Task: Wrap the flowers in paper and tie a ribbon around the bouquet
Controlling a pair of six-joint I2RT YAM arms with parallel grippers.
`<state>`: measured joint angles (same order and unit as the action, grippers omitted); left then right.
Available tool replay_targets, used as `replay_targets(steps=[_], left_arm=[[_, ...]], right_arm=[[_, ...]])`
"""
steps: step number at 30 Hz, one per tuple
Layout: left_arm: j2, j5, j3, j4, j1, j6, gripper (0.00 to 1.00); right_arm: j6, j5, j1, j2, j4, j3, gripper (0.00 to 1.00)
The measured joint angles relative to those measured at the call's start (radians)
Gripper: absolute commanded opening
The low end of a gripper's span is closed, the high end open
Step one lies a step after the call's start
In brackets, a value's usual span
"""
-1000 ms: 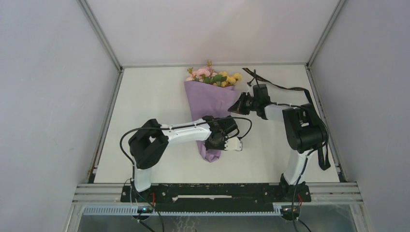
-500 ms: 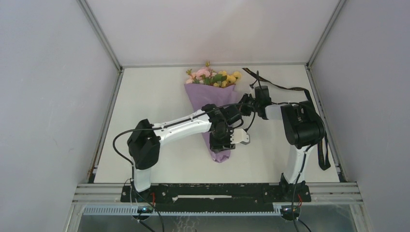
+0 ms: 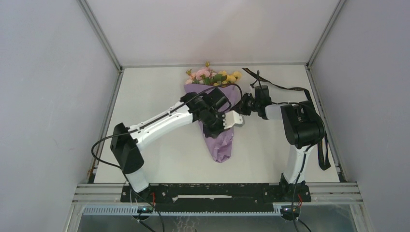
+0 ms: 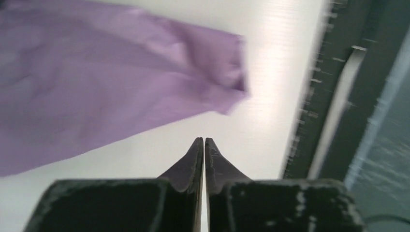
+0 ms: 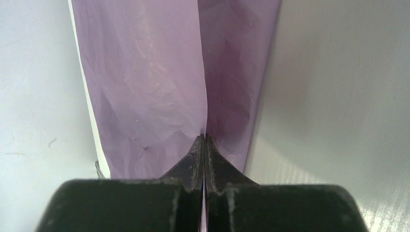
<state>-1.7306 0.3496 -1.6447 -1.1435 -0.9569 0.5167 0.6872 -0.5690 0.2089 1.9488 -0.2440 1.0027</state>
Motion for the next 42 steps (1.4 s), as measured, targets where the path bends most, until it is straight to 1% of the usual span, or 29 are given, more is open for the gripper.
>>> replay_targets(steps=[2,5,9,15,19,22,26,28,29,30,32,33,34,37,40,42], left_arm=[[-0.024,-0.092,0.021,0.092,0.045,-0.022,0.03],[-0.108,-0.168,0.039,0.18,0.06,-0.044,0.04],[-0.201,-0.22,0.087,0.26,-0.006,-0.048,0.06],[-0.254,-0.231,0.095,0.319,-0.122,-0.049,0.08],[-0.3,-0.208,0.095,0.348,-0.149,-0.058,0.17],[-0.31,-0.199,0.093,0.34,-0.163,-0.066,0.27],[-0.308,-0.167,0.033,0.257,-0.19,-0.083,0.4],[-0.293,-0.138,-0.008,0.218,-0.197,-0.091,0.41],[-0.274,-0.127,-0.019,0.206,-0.199,-0.093,0.4],[-0.247,-0.121,-0.023,0.195,-0.2,-0.093,0.36],[-0.18,-0.12,-0.02,0.177,-0.199,-0.089,0.22],[-0.151,-0.127,-0.016,0.176,-0.197,-0.09,0.18],[-0.121,-0.142,0.0,0.192,-0.195,-0.088,0.16],[-0.1,-0.198,0.033,0.215,-0.186,-0.09,0.15],[-0.172,-0.224,0.043,0.243,-0.185,-0.091,0.15],[-0.219,-0.224,0.067,0.268,-0.191,-0.09,0.18]], right_arm=[[0.0,0.003,0.0,0.0,0.0,0.0,0.0],[0.003,0.007,0.0,0.0,-0.001,0.0,0.0],[0.008,0.014,0.0,0.0,-0.001,0.0,0.0],[0.019,0.019,0.0,0.0,-0.014,0.0,0.0],[0.026,0.021,0.0,0.0,-0.024,-0.001,0.0],[0.032,0.026,0.0,0.0,-0.035,-0.003,0.0],[0.037,0.03,0.0,0.0,-0.045,-0.012,0.0],[0.039,0.03,0.001,0.0,-0.045,-0.013,0.0],[0.04,0.031,0.001,0.0,-0.045,-0.013,0.0],[0.041,0.031,0.001,0.0,-0.046,-0.014,0.0],[0.041,0.034,0.001,0.0,-0.05,-0.014,0.0],[0.041,0.035,0.001,0.0,-0.05,-0.014,0.0],[0.041,0.037,0.001,0.0,-0.051,-0.014,0.0],[0.042,0.037,0.002,0.0,-0.052,-0.015,0.0],[0.044,0.04,0.003,0.0,-0.053,-0.019,0.0],[0.045,0.042,0.003,0.0,-0.054,-0.024,0.0]])
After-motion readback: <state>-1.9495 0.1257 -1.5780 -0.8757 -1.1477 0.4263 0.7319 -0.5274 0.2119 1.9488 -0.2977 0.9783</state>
